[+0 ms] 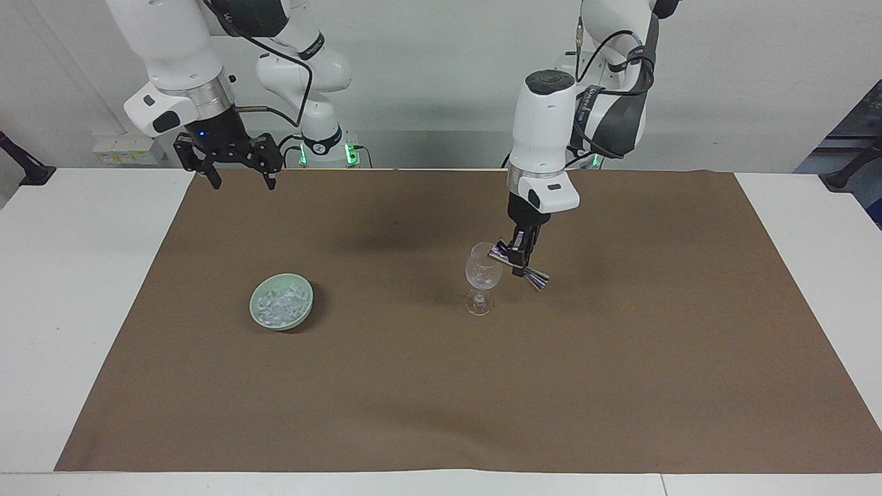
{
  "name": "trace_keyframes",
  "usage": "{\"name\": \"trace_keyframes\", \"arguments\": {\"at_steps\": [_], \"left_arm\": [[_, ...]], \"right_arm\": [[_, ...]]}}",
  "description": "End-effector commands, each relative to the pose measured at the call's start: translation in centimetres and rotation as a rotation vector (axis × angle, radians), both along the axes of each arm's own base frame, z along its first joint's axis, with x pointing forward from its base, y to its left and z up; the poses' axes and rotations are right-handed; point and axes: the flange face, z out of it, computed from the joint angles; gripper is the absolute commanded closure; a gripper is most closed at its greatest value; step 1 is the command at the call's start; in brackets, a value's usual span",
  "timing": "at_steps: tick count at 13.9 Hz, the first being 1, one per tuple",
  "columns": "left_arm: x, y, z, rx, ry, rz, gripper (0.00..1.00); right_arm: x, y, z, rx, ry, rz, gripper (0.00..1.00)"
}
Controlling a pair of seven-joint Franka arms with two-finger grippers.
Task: Pour wine and add ice with both arms
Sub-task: 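Tilt the metal cup with the left gripper to pour into the clear cup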
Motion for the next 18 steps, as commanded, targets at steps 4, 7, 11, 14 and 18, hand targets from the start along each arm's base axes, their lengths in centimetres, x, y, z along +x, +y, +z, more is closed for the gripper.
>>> {"name": "trace_keyframes", "arguments": {"at_steps": [4,7,11,14,18], "left_arm": [[-0.09,-0.37,0.62,0.044,-0.056,-0.015,1.00],[-0.06,-0.33,0.63,0.058,-0.065,-0.022,1.00],[-0.10,-0.45,0.68,0.075,-0.079,-0.033,1.00],[-0.61,-1.27,0.88,0.081,-0.089,-0.052,1.00],[-0.57,-1.25,0.92,0.117,-0.113,-0.072,1.00]], "right_arm": [[-0.44,-0.27,-0.05,0.026,-0.014,0.029,0.00],[-0.40,-0.61,-0.16,0.026,-0.015,0.033,0.00],[-0.39,-0.71,-0.11,0.024,-0.019,0.035,0.00],[-0.39,-0.69,-0.11,0.026,-0.019,0.035,0.00],[-0.43,-0.71,-0.16,0.024,-0.019,0.035,0.00]]}}
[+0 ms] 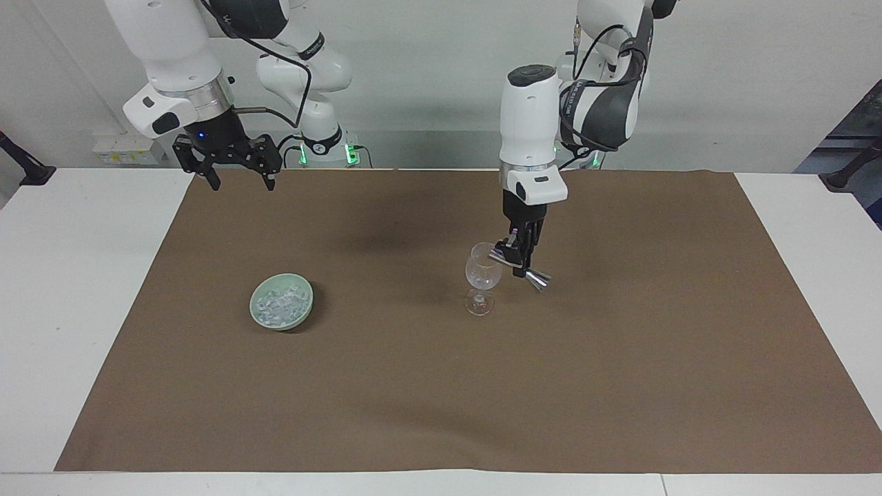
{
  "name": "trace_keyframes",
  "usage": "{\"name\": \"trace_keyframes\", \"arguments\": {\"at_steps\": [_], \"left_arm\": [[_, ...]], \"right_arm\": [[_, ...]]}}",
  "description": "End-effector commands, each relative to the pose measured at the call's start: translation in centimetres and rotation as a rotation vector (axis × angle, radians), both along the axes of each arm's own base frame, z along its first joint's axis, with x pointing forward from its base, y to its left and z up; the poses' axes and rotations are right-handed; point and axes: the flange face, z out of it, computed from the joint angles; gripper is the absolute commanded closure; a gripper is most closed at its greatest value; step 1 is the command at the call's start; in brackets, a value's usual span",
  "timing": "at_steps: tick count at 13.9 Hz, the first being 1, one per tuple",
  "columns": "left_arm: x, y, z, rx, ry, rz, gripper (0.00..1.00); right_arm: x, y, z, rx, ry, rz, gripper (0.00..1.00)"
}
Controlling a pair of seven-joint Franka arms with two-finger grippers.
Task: Pour wine and add ice with both arms
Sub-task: 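Tilt the metal cup with the left gripper to pour into the clear cup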
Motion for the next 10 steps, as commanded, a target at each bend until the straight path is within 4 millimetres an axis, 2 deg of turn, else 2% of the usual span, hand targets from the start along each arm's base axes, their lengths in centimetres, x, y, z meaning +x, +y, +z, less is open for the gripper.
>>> {"name": "trace_keyframes", "arguments": {"at_steps": [1,10], "left_arm": [[-0.13,-0.22,0.52,0.014,-0.028,-0.001,1.00],[-0.38,-0.35,0.35,0.036,-0.038,-0.016,1.00]], "right_arm": [[-0.42,-0.49,-0.08,0.026,-0.025,0.025,0.00],[-0.24,-0.42,-0.02,0.025,-0.048,0.025,0.00]]}}
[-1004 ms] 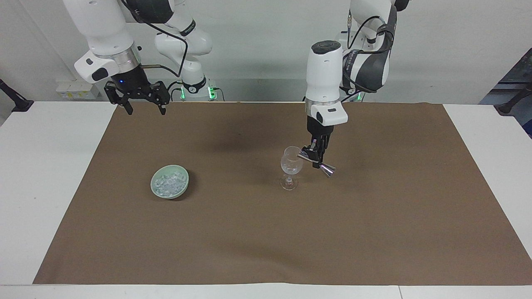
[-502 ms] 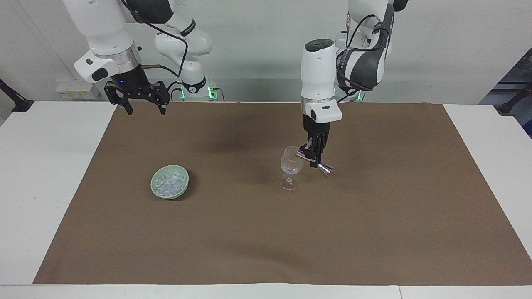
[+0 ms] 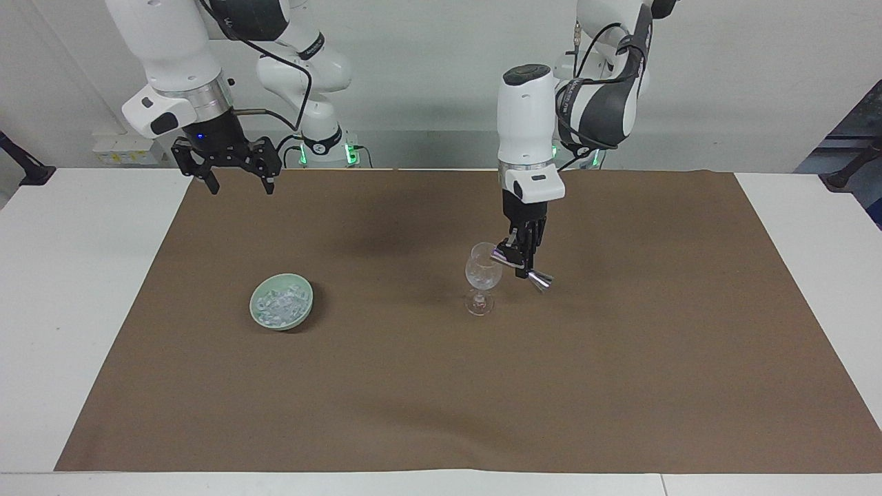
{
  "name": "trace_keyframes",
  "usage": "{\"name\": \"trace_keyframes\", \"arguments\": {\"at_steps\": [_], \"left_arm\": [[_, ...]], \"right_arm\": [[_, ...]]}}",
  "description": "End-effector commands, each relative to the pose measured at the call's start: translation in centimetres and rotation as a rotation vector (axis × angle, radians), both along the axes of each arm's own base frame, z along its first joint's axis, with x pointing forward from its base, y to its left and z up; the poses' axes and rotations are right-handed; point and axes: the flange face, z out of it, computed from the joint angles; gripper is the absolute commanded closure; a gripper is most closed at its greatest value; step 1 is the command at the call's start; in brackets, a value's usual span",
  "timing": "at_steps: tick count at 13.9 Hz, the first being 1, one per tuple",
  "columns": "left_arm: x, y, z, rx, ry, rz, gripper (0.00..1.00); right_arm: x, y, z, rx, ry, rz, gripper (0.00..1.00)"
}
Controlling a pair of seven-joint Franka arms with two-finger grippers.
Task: Pour wine and add ice with both arms
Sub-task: 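Tilt the metal cup with the left gripper to pour into the clear cup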
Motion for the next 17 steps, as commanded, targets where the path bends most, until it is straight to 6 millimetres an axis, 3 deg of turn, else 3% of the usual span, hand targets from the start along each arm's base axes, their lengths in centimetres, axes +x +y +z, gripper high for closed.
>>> {"name": "trace_keyframes", "arguments": {"at_steps": [1,17], "left_arm": [[-0.3,-0.2,0.3,0.010,-0.021,-0.001,1.00],[-0.6,-0.4,0.1,0.027,-0.026,-0.019,1.00]], "right_arm": [[-0.6,-0.5,0.0,0.025,-0.015,0.022,0.00],[-0.6,-1.6,0.1,0.008,-0.016,-0.006,0.00]]}}
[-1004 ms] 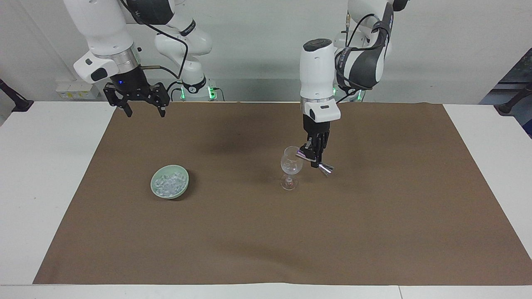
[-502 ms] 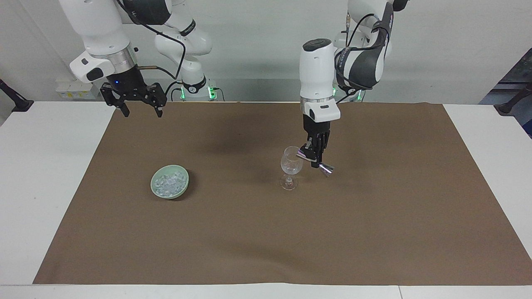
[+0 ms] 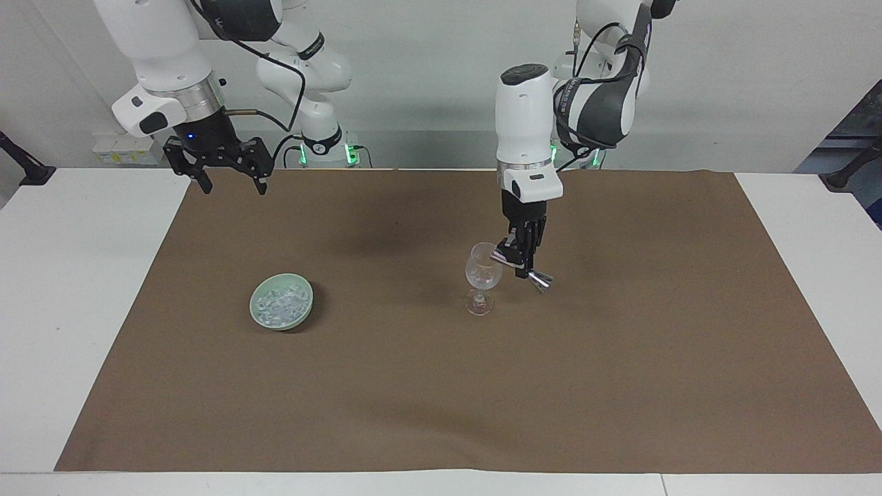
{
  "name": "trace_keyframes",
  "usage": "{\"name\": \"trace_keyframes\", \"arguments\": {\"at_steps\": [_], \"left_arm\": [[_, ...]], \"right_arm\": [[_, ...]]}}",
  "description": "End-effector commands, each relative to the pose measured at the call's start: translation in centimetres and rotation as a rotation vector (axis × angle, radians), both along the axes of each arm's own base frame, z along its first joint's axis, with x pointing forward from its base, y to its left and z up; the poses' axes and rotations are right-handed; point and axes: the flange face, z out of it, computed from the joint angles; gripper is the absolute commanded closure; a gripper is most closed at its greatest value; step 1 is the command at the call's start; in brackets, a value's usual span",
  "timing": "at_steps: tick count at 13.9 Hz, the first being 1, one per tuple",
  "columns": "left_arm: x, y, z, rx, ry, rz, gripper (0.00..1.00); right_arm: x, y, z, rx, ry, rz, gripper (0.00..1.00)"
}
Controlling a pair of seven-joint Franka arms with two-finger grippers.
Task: Pour wine and add ice with both arms
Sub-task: 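Tilt the metal cup with the left gripper to pour into the clear cup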
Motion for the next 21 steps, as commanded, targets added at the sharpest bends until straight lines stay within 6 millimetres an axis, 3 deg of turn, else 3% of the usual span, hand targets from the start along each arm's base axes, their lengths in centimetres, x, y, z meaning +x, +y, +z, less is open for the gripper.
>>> {"name": "trace_keyframes", "arguments": {"at_steps": [1,14,21], "left_arm": [[-0.5,-0.4,0.2,0.011,-0.019,-0.010,1.00],[-0.8,-0.5,-0.3,-0.003,-0.013,0.020,1.00],[-0.6,0.0,0.8,-0.100,0.055,0.076,1.00]], "right_arm": [[-0.5,-0.5,0.1,0.007,-0.016,0.017,0.00],[-0.6,-0.6,0.0,0.006,-0.016,0.018,0.00],[-0.6,-0.7,-0.1,0.006,-0.015,0.015,0.00]]}}
